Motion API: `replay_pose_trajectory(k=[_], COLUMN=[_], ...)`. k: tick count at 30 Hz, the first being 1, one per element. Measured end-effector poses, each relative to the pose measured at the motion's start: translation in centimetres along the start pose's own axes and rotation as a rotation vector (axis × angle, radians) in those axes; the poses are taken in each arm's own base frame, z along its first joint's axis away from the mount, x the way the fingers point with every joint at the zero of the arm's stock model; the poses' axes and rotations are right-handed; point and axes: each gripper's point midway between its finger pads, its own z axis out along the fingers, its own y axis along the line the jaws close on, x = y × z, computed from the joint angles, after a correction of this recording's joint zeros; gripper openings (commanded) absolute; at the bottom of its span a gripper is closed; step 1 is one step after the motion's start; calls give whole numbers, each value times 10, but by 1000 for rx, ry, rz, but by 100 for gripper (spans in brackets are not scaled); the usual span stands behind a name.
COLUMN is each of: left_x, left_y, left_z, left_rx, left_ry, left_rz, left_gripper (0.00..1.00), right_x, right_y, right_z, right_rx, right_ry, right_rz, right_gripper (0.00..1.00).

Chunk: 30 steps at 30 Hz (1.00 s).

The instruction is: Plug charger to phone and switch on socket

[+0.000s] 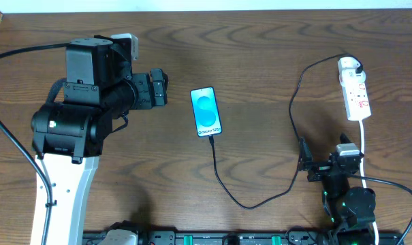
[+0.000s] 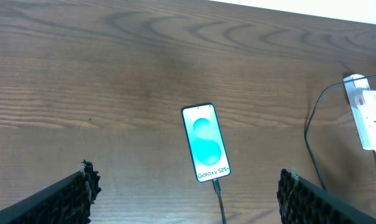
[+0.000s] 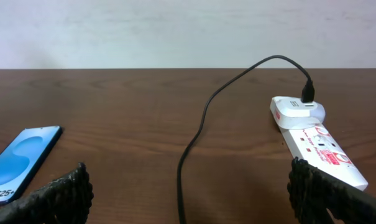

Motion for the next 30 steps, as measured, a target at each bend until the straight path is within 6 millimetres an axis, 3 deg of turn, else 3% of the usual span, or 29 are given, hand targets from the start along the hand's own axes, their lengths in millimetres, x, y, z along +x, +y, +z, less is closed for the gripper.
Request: replay_pose_trajectory(k=[30], left_x=[12], left_y=[4], left_z=[0], left_rx=[-20], left_ry=[49], left_rz=[-7], left_gripper=[93], right_x=[0], right_y=[1], right_z=[0], right_rx=[-7], right_ry=[2], right_rz=[0], right_gripper=[99])
